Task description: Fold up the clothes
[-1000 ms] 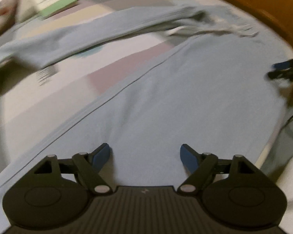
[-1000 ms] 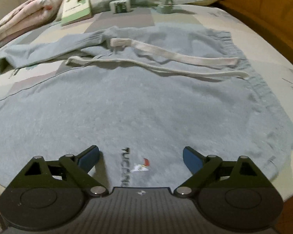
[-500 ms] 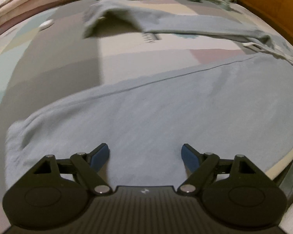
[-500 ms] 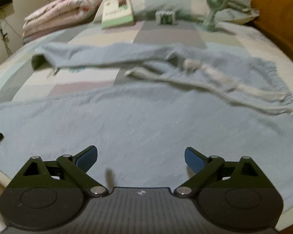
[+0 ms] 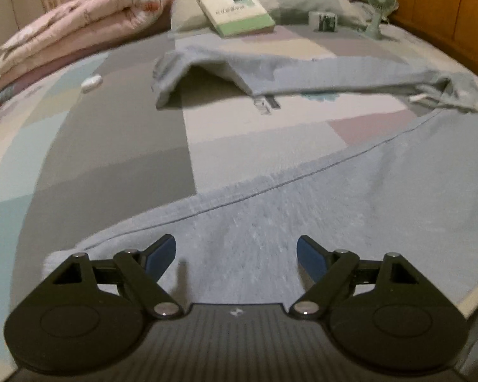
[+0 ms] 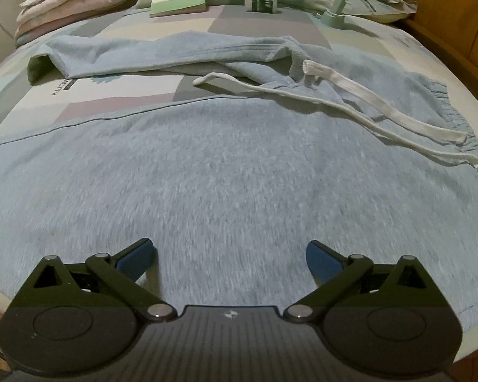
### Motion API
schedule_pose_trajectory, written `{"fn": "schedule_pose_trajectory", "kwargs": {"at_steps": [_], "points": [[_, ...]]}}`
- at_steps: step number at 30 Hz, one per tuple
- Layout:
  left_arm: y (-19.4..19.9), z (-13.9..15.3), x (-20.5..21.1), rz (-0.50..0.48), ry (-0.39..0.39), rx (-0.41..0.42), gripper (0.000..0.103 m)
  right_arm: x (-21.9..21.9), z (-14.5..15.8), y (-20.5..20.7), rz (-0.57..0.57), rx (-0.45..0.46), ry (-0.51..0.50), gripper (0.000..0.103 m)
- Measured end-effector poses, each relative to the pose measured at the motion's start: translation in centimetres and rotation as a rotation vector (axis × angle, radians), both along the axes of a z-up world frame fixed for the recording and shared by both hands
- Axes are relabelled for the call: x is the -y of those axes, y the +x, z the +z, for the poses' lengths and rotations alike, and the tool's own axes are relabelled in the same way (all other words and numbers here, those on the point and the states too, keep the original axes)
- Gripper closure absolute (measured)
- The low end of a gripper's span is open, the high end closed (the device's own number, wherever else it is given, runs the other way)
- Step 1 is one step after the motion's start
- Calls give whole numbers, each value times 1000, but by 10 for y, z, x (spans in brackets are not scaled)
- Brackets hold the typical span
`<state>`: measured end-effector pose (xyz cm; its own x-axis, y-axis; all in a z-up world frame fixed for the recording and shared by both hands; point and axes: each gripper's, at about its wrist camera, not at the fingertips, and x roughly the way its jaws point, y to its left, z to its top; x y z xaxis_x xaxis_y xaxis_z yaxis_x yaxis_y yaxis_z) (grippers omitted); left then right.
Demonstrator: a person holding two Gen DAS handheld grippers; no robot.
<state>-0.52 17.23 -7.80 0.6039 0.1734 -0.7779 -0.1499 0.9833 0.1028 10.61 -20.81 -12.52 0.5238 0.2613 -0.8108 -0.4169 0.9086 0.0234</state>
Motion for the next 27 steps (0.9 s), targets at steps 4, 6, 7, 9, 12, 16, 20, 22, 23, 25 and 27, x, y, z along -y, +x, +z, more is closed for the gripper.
{"fn": "schedule_pose_trajectory", "kwargs": {"at_steps": [4, 6, 7, 9, 12, 16, 20, 22, 23, 25, 27], "points": [[-18, -13, -25, 96, -53, 5, 14, 2, 4, -5, -10, 3, -14, 0], [-26, -11, -37, 181, -50, -10, 14, 0, 9, -10, 1, 17, -27, 0], [-29, -8, -39, 206, -34, -12, 17, -2, 12, -14, 17, 26, -31, 0], [-30, 3, -32, 201, -2, 10, 18, -7, 15, -19, 43, 39, -38, 0], [-19, 22, -4, 102, -26, 89, 16, -8, 20, -26, 38, 59, -36, 0], [7, 36, 50, -50, -30, 134, 16, 19, 27, -23, -1, 86, -21, 0], [36, 29, 111, -196, 34, 110, 16, 64, 34, 3, -92, 110, -18, 0], [50, 23, 133, -260, 32, 98, 16, 86, 34, 22, -142, 109, 10, 0], [56, 20, 143, -287, 28, 89, 16, 96, 33, 32, -167, 107, 26, 0], [66, 15, 156, -320, 16, 65, 16, 111, 30, 49, -197, 110, 58, 0], [71, 12, 167, -343, 20, 46, 16, 122, 26, 65, -212, 101, 98, 0]]}}
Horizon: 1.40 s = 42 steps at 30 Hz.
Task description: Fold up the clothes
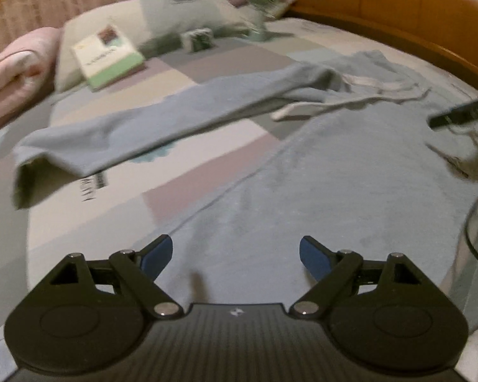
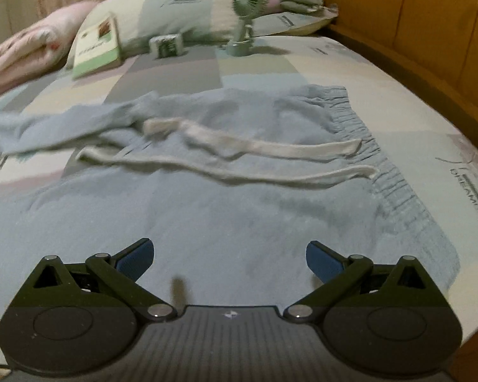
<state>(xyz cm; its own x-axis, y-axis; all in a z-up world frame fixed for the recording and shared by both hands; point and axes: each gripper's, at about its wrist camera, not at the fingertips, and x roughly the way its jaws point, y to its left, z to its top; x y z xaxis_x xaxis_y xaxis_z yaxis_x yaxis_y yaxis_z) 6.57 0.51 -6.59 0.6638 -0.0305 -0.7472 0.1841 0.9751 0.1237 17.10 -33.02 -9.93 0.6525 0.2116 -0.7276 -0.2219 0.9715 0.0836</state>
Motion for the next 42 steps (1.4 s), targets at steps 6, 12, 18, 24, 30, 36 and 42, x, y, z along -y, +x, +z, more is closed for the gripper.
{"fn": "schedule_pose_trajectory", "kwargs": {"at_steps": [6, 12, 18, 24, 30, 36, 42], "points": [[17, -1, 14, -15, 2, -19, 16, 7, -5, 47, 26, -38, 138, 0], [32, -23, 13, 12, -36, -116, 15, 21, -27, 93, -67, -48, 80, 0], [37, -26, 5, 22, -84, -133, 9, 28, -20, 113, -133, -73, 55, 0], [36, -27, 5, 15, -85, -120, 8, -1, 16, 82, 58, -54, 147, 0], [34, -28, 5, 15, -89, -106, 8, -81, 28, 82, 389, -84, 243, 0], [33, -30, 2, 16, -105, -93, 7, -151, 11, 106, 515, -90, 96, 19], [35, -31, 0, 8, -115, -91, 5, -170, -5, 116, 534, -89, -79, 72]]}}
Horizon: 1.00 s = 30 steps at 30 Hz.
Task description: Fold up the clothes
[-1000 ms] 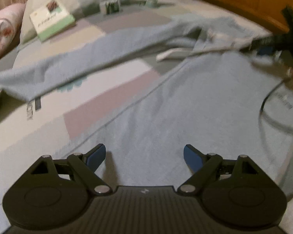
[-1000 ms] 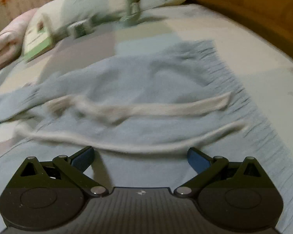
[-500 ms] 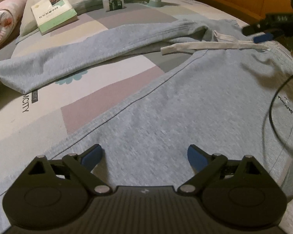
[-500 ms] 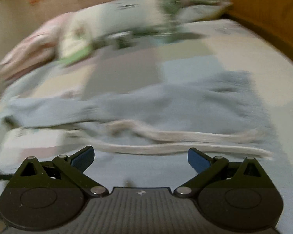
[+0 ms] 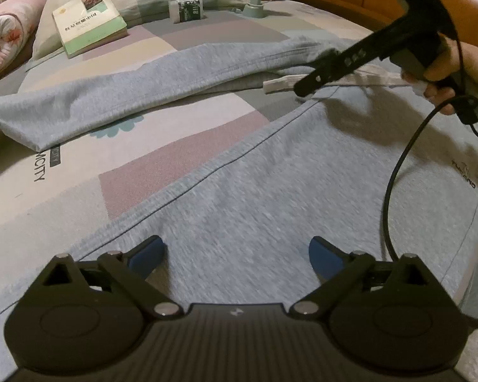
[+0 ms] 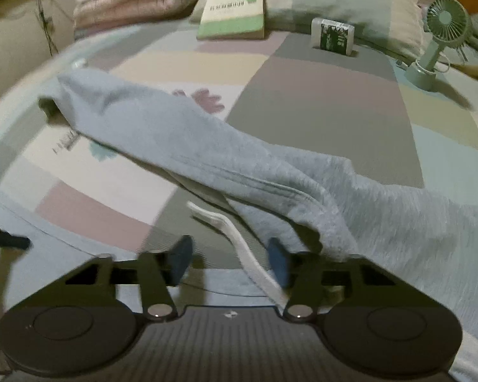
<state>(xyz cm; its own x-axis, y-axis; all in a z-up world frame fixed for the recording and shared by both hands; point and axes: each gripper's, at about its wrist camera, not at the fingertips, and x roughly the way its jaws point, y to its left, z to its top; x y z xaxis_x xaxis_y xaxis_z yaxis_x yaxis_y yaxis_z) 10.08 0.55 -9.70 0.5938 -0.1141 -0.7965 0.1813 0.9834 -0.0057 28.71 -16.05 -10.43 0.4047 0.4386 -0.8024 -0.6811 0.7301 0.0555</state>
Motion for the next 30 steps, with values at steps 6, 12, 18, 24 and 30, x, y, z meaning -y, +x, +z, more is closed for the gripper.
{"fn": "schedule_pose_trajectory", "kwargs": {"at_steps": [6, 12, 18, 24, 30], "points": [[1, 0, -1, -8, -3, 1, 4, 17, 16, -22, 3, 37, 28, 99], [0, 0, -1, -11, -1, 6, 4, 36, 42, -69, 127, -31, 116, 75], [-2, 3, 1, -11, 13, 9, 4, 54, 38, -104, 133, -77, 86, 46], [-1, 18, 2, -49, -17, 52, 4, 101, 37, -113, -100, -66, 152, 31], [23, 29, 24, -146, -73, 83, 4, 137, 16, -114, -341, -50, 102, 23]]}}
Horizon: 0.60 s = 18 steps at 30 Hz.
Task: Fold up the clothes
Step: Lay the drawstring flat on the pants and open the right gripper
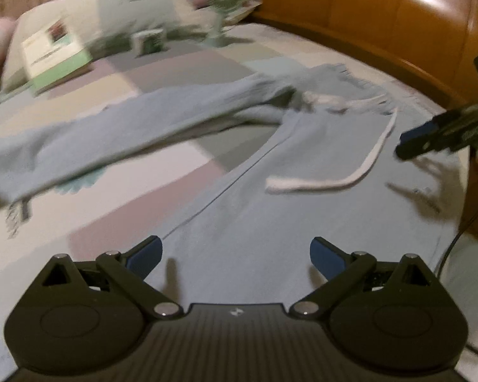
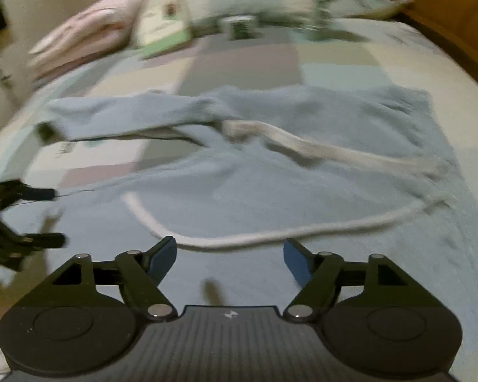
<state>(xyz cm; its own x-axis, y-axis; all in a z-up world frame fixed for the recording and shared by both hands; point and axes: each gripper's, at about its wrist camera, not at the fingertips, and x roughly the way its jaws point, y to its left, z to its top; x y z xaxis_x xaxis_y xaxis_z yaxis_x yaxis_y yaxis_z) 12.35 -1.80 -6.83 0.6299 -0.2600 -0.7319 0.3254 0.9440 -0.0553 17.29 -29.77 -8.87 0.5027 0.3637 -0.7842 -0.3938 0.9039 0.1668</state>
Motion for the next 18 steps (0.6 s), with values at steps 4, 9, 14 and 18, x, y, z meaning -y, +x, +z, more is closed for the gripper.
{"fn": "schedule_pose_trajectory", "kwargs": {"at_steps": [4, 9, 14, 18], "points": [[20, 7, 32, -99, -22, 36, 4, 18, -14, 0, -190, 17, -173, 23], [51, 3, 73, -210, -85, 45, 4, 47, -23, -2, -315, -11, -180, 20], [83, -25, 90, -215, -120, -27, 4, 50, -28, -14, -316, 6, -173, 11], [84, -34, 85, -210, -62, -13, 5, 48, -32, -17, -307, 18, -171, 4]]}}
